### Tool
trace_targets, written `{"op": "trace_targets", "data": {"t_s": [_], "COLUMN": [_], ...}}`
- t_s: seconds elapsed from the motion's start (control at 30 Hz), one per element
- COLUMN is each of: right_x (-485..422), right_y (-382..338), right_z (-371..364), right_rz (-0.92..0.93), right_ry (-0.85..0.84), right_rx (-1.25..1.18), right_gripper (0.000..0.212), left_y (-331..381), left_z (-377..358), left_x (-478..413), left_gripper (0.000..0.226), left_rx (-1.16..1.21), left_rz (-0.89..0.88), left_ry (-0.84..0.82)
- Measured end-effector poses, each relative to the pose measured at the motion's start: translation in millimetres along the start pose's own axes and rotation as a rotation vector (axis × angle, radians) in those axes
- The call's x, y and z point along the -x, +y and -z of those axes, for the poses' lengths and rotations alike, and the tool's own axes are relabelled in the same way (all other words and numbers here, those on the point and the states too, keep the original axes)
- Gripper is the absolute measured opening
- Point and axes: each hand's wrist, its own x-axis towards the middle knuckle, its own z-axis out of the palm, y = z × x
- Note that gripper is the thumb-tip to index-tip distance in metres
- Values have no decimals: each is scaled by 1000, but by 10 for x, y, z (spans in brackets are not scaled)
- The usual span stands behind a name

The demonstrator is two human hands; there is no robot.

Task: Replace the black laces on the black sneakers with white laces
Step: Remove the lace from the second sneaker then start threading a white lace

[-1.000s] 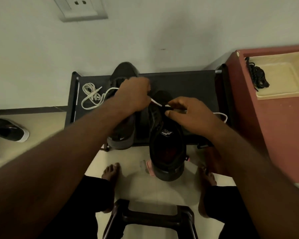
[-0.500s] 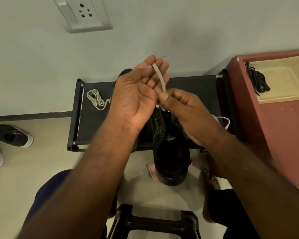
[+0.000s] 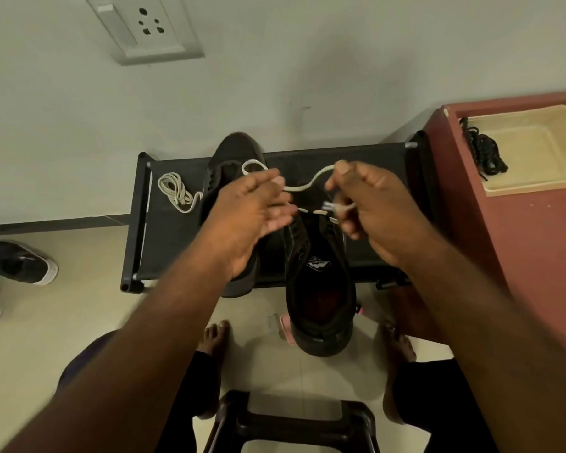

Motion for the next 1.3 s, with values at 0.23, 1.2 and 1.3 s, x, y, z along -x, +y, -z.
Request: {"op": "trace_targets", "data": {"t_s": [0.23,1.2,1.3], "right_x": [-34,-132,-175], "right_y": [-22,312,338], "right_z": [33,-397,-427], "right_rz": [-124,39,54], "right_ry": [122,71,129], "right_rx": [-235,433,509], "right_gripper": [32,9,12], "left_y": [-215,-901,-953], "left_z": [-147,-112,-104], "left_x": [82,341,360], "left_gripper": [17,79,87], "left_rx": [-554,-1199,-1270], "left_rz": [-168,-349,-344], "left_ry": [82,-119,-122]}}
